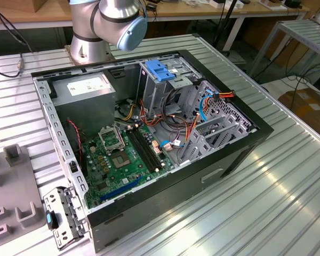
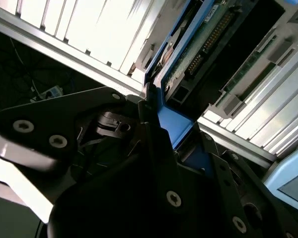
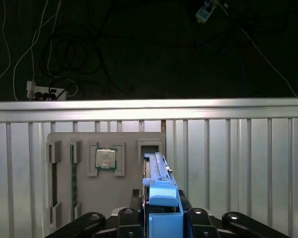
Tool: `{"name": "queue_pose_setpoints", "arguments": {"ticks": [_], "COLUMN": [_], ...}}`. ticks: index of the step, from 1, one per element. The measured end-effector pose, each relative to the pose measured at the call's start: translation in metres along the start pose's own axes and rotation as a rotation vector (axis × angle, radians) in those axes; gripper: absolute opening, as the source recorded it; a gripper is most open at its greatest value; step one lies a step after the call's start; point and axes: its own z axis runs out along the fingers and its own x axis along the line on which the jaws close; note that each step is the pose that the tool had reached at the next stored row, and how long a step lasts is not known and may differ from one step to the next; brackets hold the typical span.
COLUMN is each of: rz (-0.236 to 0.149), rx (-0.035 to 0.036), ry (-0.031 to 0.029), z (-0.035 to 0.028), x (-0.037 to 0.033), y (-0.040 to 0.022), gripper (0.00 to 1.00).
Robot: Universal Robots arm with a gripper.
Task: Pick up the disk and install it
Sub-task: 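Pick up the disk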
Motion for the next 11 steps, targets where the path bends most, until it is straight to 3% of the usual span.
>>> {"name": "queue_pose_setpoints", "arguments": {"ticks": [11], "rz": [0.0], "rx": [-0.0004], "ry": [-0.0004], "z": [-0.0226], "x": [-0.0002], "y": [-0.0003], "gripper": [0.37]}}
